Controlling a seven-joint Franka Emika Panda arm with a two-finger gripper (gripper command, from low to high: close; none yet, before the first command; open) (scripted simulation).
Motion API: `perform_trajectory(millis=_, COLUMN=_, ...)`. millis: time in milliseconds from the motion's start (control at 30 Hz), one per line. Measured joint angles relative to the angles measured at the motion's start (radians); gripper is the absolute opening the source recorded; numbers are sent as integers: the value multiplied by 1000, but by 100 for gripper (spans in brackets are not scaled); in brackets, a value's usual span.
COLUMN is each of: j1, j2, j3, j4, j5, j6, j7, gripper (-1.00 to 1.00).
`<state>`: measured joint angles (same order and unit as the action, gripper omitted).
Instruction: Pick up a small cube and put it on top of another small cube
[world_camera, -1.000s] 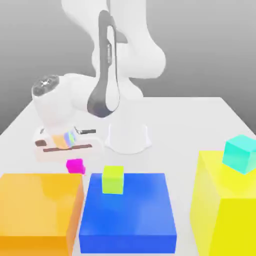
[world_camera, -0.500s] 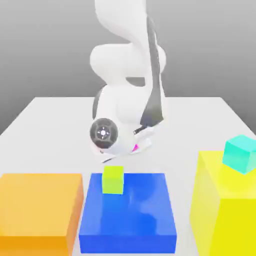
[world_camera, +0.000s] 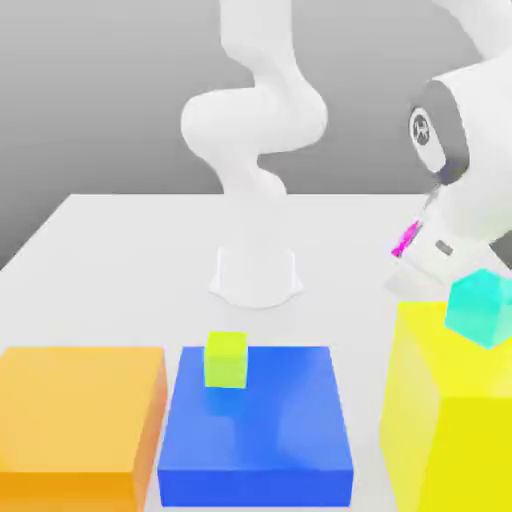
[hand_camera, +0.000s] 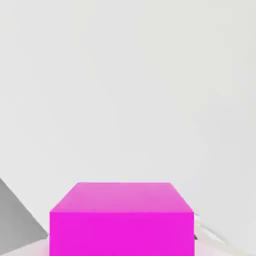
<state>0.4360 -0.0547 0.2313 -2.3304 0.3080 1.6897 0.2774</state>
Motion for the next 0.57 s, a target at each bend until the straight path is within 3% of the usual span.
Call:
perform_trajectory(millis=167, j1=-55, j2=-80, j3=-32, j4=113, j5=-136, j6=184, j7=-61, gripper=-100)
perform_trajectory(millis=300, j1=-106, j2=-114, j3=-75, j4=134, j5=-252, j6=305, j7=-141, gripper=-100)
perform_trajectory(millis=433, j1=-112, j2=-76, j3=-62, j4=70, j5=-275, j6=438, j7=-152, gripper=-100)
perform_trajectory(millis=467, j1=-112, j2=-67, j3=-61, j4=53, j5=-277, j6=465, j7=-152, gripper=100)
perform_trajectory(millis=567, j1=-112, j2=-67, j3=-61, j4=53, j5=-277, j6=465, j7=-152, gripper=100)
